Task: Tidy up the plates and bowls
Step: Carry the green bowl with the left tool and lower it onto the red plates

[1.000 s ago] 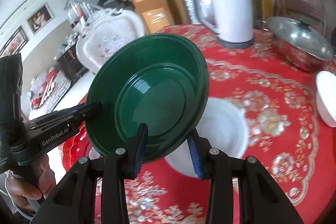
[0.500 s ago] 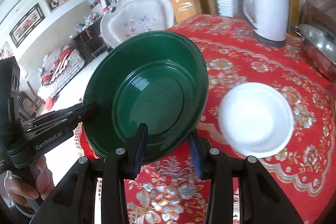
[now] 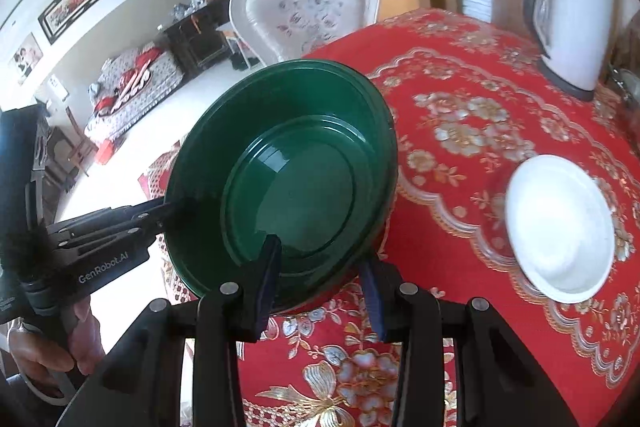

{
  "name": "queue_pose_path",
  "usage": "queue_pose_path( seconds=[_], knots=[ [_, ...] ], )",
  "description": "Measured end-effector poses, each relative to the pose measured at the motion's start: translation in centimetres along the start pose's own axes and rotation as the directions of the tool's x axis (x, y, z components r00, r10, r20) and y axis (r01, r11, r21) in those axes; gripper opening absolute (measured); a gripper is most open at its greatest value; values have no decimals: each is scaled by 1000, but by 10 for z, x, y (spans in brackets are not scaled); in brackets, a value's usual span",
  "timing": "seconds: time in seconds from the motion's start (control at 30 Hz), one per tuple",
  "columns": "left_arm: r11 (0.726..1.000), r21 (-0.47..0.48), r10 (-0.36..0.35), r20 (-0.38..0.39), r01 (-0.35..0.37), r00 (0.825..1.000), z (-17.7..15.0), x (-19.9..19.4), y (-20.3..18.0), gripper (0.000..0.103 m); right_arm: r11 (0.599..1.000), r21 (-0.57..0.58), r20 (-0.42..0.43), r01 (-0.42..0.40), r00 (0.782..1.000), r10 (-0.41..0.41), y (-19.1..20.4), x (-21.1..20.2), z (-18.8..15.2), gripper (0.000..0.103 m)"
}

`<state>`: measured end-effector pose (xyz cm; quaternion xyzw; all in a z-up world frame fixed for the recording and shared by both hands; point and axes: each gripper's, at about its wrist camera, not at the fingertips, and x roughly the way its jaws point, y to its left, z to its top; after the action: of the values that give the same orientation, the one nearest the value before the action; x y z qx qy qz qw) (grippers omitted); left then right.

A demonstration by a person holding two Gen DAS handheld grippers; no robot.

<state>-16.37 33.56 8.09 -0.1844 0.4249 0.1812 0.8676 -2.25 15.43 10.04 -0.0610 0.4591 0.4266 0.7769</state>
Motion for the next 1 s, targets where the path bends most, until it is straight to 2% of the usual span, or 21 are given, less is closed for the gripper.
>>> queue_pose_path(
  seconds=[0.27, 0.5, 0.6, 0.73, 0.77, 0.8, 0.87, 1.0],
  knots=[
    [1000, -20, 19, -32, -20, 999, -7, 13, 13, 22, 1000, -13, -57, -9, 998, 8, 9, 21, -4, 40],
    [999, -23, 29, -25, -29, 999, -6, 13, 12, 22, 1000, -3, -73, -19, 997, 18, 10, 25, -4, 40],
    [999, -22, 43, -14, -43, 999, -5, 12, 11, 22, 999, 25, -77, -41, 996, 42, 8, 25, -4, 44],
    [997, -23, 78, 29, -77, 997, -5, 7, 11, 30, 999, 30, -71, -38, 997, 40, 8, 23, -4, 50],
    [996, -23, 89, 44, -88, 995, -4, 5, 11, 34, 999, 32, -68, -37, 997, 39, 8, 22, -3, 51],
    [995, -23, 95, 58, -94, 994, -4, 3, 11, 43, 999, 39, -62, -39, 997, 41, 6, 20, -3, 52],
    [994, -25, 105, 91, -103, 990, -3, -3, 12, 51, 998, 46, -53, -41, 998, 43, 4, 18, -3, 52],
    [990, -17, 138, 145, -137, 980, 0, -13, 10, 51, 997, 55, -40, -50, 998, 52, 1, 13, -2, 52]
  ],
)
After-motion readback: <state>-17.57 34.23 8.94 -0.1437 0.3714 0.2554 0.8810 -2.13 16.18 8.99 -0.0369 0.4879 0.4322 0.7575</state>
